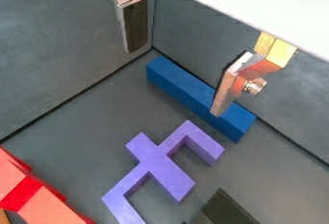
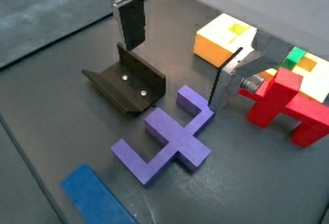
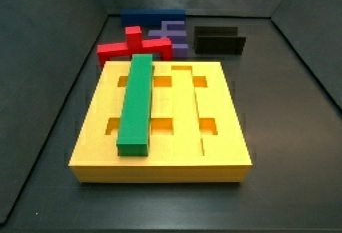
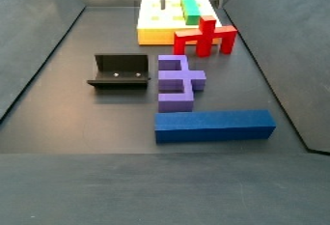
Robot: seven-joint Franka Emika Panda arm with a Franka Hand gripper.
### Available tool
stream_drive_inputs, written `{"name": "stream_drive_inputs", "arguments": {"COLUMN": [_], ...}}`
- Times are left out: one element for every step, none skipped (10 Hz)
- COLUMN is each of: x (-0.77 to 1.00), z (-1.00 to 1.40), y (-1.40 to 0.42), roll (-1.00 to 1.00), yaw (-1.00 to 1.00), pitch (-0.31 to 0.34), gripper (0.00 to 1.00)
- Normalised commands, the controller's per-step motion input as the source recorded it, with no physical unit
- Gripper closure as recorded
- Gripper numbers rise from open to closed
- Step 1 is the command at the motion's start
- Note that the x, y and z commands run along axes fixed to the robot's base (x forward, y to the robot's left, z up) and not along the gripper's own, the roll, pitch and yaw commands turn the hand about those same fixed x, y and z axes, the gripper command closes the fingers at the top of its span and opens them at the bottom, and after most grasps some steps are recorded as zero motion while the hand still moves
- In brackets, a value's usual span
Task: Pick up the blue object. Move up. Move to above the board. Insert the blue object.
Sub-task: Pick up the blue object.
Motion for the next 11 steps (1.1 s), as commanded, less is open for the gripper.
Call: {"name": "stream_drive_inputs", "arguments": {"x": [0.00,-0.07,-0.08,-0.05,-0.03,-0.10,-0.12,-0.09,-0.03,0.00,0.00], "z": [0.00,0.00,-0.13,-0.20,-0.31,-0.42,-0.48,-0.46,-0.43,-0.37,-0.31], "y": [0.00,0.05,0.22,0.28,0.41,0.45,0.44,0.36,0.22,0.10,0.01], "roll": [0.00,0.00,-0.02,-0.03,-0.14,-0.27,-0.28,-0.27,-0.26,-0.22,-0.22], "yaw": [0.00,0.00,-0.24,-0.28,-0.37,-0.35,-0.37,-0.43,-0.57,-0.70,-0.79], "pitch": [0.000,-0.020,-0.006,0.000,0.000,-0.001,0.000,0.000,-0.001,-0.011,-0.023], "gripper": [0.00,0.00,0.00,0.00,0.00,0.00,0.00,0.00,0.00,0.00,0.00]}}
